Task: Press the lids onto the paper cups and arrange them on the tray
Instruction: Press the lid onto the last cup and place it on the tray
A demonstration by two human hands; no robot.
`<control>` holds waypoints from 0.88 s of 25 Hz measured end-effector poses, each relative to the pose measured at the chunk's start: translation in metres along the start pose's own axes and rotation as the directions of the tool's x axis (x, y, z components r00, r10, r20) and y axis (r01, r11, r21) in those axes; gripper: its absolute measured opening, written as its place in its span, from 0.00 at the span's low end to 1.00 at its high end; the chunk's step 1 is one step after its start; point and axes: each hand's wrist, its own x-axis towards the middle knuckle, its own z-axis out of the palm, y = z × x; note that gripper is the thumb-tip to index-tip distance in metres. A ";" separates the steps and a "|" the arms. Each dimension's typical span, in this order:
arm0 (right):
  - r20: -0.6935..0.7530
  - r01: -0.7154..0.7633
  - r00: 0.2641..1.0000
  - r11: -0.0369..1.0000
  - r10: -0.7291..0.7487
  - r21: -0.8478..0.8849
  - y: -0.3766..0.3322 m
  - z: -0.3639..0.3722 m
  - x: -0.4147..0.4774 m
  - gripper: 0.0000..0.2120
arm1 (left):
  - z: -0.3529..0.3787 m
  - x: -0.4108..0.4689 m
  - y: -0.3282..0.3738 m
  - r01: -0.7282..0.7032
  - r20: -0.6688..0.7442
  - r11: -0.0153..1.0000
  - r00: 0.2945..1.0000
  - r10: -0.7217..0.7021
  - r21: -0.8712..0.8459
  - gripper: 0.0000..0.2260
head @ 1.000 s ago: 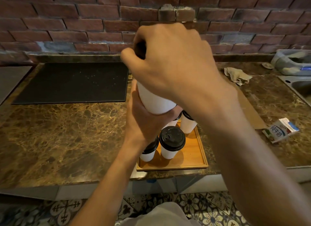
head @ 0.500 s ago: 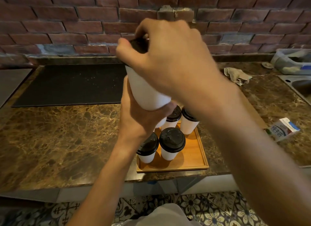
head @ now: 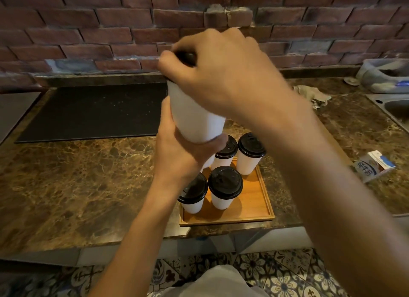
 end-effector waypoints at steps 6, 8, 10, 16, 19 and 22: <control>0.064 0.233 0.951 0.840 -0.301 0.489 0.013 -0.024 -0.001 0.19 | -0.019 0.008 0.005 0.000 0.190 0.992 0.981 0.023 -0.124 0.42; 0.090 0.249 0.927 0.776 -0.364 0.580 0.020 -0.029 -0.002 0.21 | -0.022 0.009 0.005 0.015 0.233 0.996 0.972 0.006 -0.088 0.44; 0.077 0.201 0.968 0.922 -0.239 0.332 0.013 -0.021 -0.003 0.18 | -0.015 0.010 0.005 0.002 0.153 0.999 0.988 0.006 -0.053 0.43; -0.201 0.055 0.978 0.998 -0.051 0.015 -0.008 -0.004 -0.002 0.17 | -0.009 0.007 0.007 -0.083 0.037 0.996 0.996 0.084 -0.034 0.36; -0.007 0.244 0.962 0.842 -0.274 0.481 0.011 -0.021 -0.002 0.14 | -0.020 0.006 0.006 -0.038 0.147 0.996 0.988 0.050 -0.084 0.38; -0.003 0.258 0.952 0.801 -0.305 0.540 0.013 -0.020 -0.007 0.13 | -0.017 0.004 0.002 -0.040 0.147 0.998 0.988 0.048 -0.056 0.40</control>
